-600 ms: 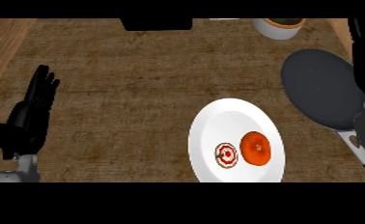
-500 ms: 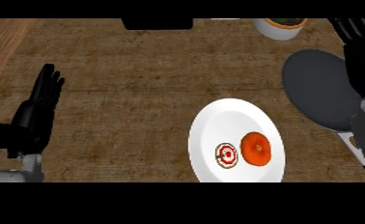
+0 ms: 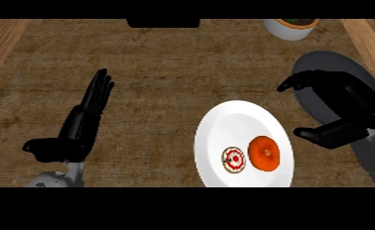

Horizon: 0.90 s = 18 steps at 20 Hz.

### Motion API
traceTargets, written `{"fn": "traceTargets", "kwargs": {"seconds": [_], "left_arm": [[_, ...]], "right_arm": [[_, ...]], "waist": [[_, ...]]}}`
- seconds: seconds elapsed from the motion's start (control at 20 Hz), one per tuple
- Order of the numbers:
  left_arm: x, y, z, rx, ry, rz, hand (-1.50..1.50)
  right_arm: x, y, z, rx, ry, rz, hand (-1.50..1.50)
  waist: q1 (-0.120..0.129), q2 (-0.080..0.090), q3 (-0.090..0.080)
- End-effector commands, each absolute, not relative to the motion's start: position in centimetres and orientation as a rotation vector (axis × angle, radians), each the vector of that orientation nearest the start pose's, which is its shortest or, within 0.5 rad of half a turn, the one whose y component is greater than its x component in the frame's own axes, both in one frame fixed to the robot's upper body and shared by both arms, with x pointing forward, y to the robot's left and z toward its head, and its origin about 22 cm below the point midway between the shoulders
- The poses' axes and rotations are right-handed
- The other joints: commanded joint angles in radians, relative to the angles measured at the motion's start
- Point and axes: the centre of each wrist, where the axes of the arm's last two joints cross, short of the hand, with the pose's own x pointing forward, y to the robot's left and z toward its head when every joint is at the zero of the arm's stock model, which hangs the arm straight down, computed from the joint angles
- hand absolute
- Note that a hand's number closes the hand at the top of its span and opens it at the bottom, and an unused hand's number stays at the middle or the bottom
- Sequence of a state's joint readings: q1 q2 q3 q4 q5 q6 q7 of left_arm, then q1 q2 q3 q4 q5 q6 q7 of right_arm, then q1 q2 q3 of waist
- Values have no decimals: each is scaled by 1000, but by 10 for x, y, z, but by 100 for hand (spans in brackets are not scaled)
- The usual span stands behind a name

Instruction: Pick the squash from the plate and place it in the pan

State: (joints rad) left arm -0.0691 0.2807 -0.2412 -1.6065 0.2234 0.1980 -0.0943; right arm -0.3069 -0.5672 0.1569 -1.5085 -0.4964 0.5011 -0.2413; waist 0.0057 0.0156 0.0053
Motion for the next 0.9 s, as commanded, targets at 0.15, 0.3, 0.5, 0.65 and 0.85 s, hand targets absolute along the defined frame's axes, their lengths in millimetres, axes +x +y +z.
{"fn": "traceTargets", "kwargs": {"seconds": [0.15,0.3,0.5,0.65,0.85], "left_arm": [[250,201,9,-47,-1713,-133,0],[232,197,8,-86,-1684,-142,0],[254,195,11,-70,-1708,-130,0],[258,205,15,-63,-1710,-139,0],[248,184,2,-80,-1697,-153,0]], "right_arm": [[303,-376,95,620,-1802,926,-150],[314,-374,105,570,-1834,1022,-150],[327,-336,114,493,-1780,1256,-150],[326,-313,123,466,-1708,1409,-150],[326,-291,120,336,-1600,1626,-150]], "waist": [[1,-4,-1],[15,-10,-2],[15,-8,-4],[8,-12,-5],[10,-11,-5]]}}
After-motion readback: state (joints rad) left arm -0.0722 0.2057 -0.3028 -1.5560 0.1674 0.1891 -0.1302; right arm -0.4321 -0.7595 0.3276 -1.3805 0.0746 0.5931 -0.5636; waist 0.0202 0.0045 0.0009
